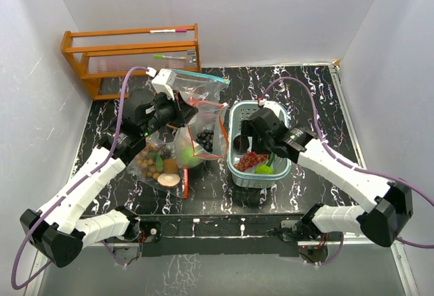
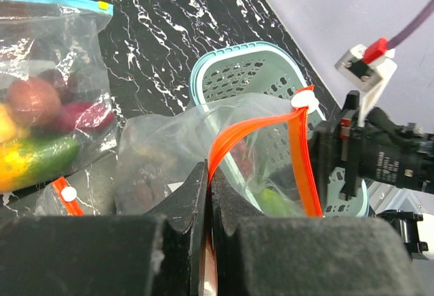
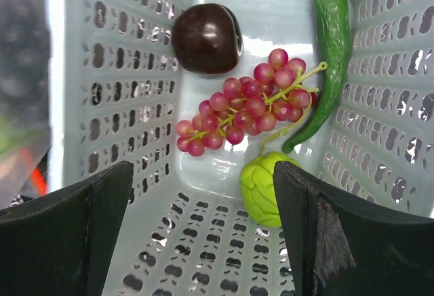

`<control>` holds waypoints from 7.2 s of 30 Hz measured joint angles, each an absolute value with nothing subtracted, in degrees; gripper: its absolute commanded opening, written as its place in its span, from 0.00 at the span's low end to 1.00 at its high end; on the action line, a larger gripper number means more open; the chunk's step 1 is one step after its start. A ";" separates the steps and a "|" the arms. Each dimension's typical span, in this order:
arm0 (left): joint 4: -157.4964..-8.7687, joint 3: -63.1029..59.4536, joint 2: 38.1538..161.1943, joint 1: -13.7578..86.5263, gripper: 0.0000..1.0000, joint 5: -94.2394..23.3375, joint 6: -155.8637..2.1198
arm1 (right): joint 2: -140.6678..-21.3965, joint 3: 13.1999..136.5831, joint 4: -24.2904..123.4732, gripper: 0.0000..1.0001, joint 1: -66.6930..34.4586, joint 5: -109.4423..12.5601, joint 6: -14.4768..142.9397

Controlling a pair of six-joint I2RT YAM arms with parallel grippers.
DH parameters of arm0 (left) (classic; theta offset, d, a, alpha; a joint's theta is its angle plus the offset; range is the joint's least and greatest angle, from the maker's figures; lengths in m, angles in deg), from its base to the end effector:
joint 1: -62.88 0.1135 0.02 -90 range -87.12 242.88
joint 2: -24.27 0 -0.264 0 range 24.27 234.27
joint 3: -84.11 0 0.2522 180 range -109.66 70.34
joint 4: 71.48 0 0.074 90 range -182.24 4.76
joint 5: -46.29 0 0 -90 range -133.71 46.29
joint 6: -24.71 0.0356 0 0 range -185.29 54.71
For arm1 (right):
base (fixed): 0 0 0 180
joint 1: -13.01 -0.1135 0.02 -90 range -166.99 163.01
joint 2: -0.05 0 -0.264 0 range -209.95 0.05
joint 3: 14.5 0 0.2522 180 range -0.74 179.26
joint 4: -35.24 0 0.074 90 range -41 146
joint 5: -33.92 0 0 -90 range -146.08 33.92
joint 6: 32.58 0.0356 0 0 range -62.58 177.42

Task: Place the food in the zip-top bag and seal the zipper
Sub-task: Place the fake fruit in the zipper food storage bag, then pick up the fake fruit from the bin, then place the fake fruit in the zipper food storage bag, then pick up the fake fruit from the bin, then place the fake fruit in the zipper food storage bag.

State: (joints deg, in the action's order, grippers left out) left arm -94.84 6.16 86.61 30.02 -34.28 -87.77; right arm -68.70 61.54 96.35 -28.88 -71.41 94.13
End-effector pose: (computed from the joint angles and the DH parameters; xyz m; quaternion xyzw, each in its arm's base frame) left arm 0.2055 -0.1397 0.4005 0.1218 0.7428 -0.3592 0.5518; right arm 0.1838 0.1522 0.3041 -0.0012 0.9430 0.0968 0.3184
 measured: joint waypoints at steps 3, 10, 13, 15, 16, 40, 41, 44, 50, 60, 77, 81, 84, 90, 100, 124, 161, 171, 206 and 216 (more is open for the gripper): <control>-95.59 6.16 86.61 30.02 0.00 -34.32 -87.71 | -71.54 60.53 94.97 0.79 -28.33 -71.59 94.21; -97.25 6.16 85.87 30.02 0.00 -34.30 -87.31 | -76.75 52.71 87.37 0.76 -23.68 -69.08 94.21; -98.14 6.16 84.87 30.02 0.00 -34.35 -86.96 | -79.89 50.41 84.37 0.74 -22.04 -67.33 94.21; -98.78 6.16 84.12 30.02 0.00 -34.57 -86.70 | -82.10 49.95 82.62 0.73 -21.95 -66.02 94.21; -99.08 6.16 83.77 30.02 0.00 -34.70 -86.55 | -83.08 49.91 81.64 0.71 -21.95 -65.49 94.21; -100.18 6.80 83.14 30.02 0.00 -34.72 -86.09 | -73.47 51.97 82.05 0.08 -22.02 -67.72 89.93; -100.09 6.93 83.14 30.02 0.00 -34.72 -86.11 | -72.02 53.82 82.75 0.08 -22.02 -68.05 89.23; -99.59 7.78 83.18 30.02 0.00 -34.72 -86.18 | -67.72 59.13 84.44 0.08 -21.99 -68.22 86.52; -97.73 9.31 84.34 30.02 0.00 -34.65 -86.96 | -61.82 67.92 87.37 0.08 -21.99 -65.14 80.36; -94.93 9.44 89.78 30.02 0.00 -32.73 -88.65 | -62.39 77.25 84.96 0.09 -21.97 -45.80 71.81; -92.94 9.44 91.55 30.02 0.00 -31.66 -89.13 | -69.55 73.28 78.93 0.23 -28.51 -33.51 71.02; -92.96 9.44 91.55 30.02 0.00 -31.66 -89.11 | -72.37 72.49 79.02 0.69 -30.96 -35.61 71.29; -93.07 9.44 91.55 30.02 0.00 -31.64 -89.11 | -73.93 72.47 80.04 0.85 -31.52 -38.80 71.37; -93.36 9.44 91.55 30.02 0.00 -31.68 -88.89 | -73.38 72.47 81.11 0.98 -31.50 -45.23 72.12; -95.30 9.29 90.72 30.02 0.00 -31.11 -88.82 | -67.85 74.92 85.38 0.98 -31.48 -60.79 76.22; -103.39 2.31 84.56 30.02 0.00 -32.97 -85.24 | -81.66 56.36 77.84 0.88 -21.67 -71.35 89.03; -104.77 3.82 86.68 30.02 0.00 -32.77 -84.69 | -73.69 54.09 66.27 0.08 -20.99 -72.79 87.48; -102.62 7.10 87.25 30.02 0.00 -32.53 -85.83 | -59.52 58.70 67.85 0.08 -20.99 -52.95 82.50; -100.42 7.34 90.44 30.02 0.00 -31.24 -85.83 | -72.44 62.48 66.95 0.98 -32.03 -41.82 75.50; -100.13 7.91 89.63 30.02 0.00 -31.24 -85.87 | -63.68 65.43 74.08 0.98 -32.07 -54.06 78.54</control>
State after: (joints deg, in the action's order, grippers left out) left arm -100.13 7.91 89.63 30.02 -31.24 -85.87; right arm -63.68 65.43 74.08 -32.07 -54.06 78.54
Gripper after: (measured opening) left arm 0.010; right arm 0.982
